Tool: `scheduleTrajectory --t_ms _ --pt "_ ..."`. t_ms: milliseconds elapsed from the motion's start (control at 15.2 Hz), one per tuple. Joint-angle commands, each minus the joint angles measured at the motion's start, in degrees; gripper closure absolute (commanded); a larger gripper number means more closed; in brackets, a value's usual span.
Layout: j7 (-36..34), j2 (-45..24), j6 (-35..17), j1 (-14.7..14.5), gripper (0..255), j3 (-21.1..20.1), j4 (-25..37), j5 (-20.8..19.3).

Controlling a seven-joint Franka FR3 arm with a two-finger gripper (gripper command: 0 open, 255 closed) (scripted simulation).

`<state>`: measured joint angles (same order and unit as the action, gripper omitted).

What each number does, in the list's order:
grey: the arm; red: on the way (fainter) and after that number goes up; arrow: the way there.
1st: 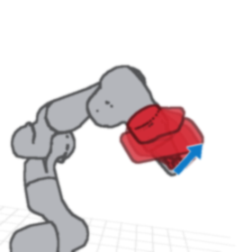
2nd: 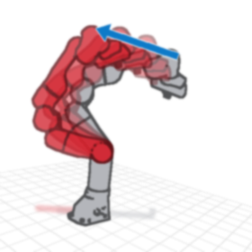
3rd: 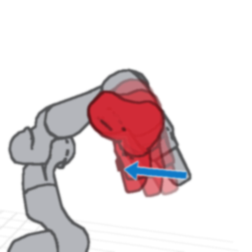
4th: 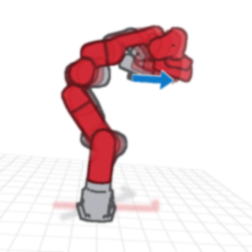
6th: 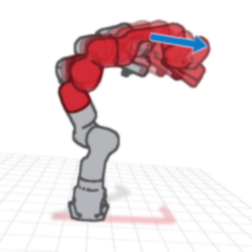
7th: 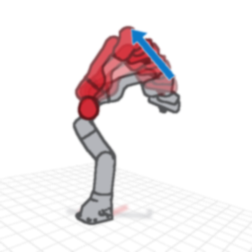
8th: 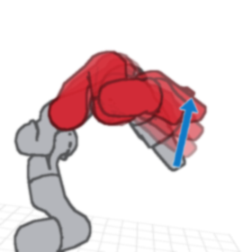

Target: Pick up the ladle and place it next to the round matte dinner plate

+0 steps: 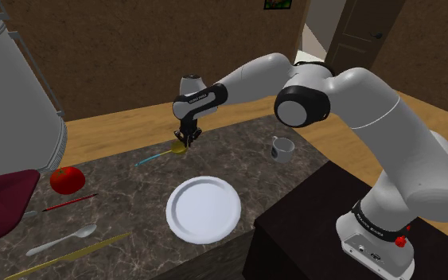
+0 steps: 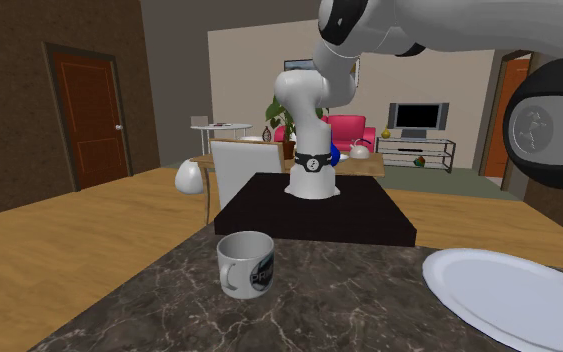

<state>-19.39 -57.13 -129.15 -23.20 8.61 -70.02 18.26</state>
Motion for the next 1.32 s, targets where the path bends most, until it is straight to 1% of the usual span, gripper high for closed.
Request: scheduleTrajectory --t_ms 0,66,132,462,726,1254 --pt "0.0 -0.01 -0.01 0.0 255 0.0 0.01 0.0" --pt "0.0 -0.01 -0.01 0.0 255 0.0 0.01 0.0" --pt "0.0 0.0 -0.01 0.0 0 0.0 0.01 0.0" --pt "0.0 0.0 -0.01 0.0 0 0.0 0.01 0.0" --pt "-0.09 5.54 3.18 -0.08 0 0.74 -2.42 -0.59" --pt "-0.09 5.54 3.18 -0.08 0 0.74 -2.42 -0.59"
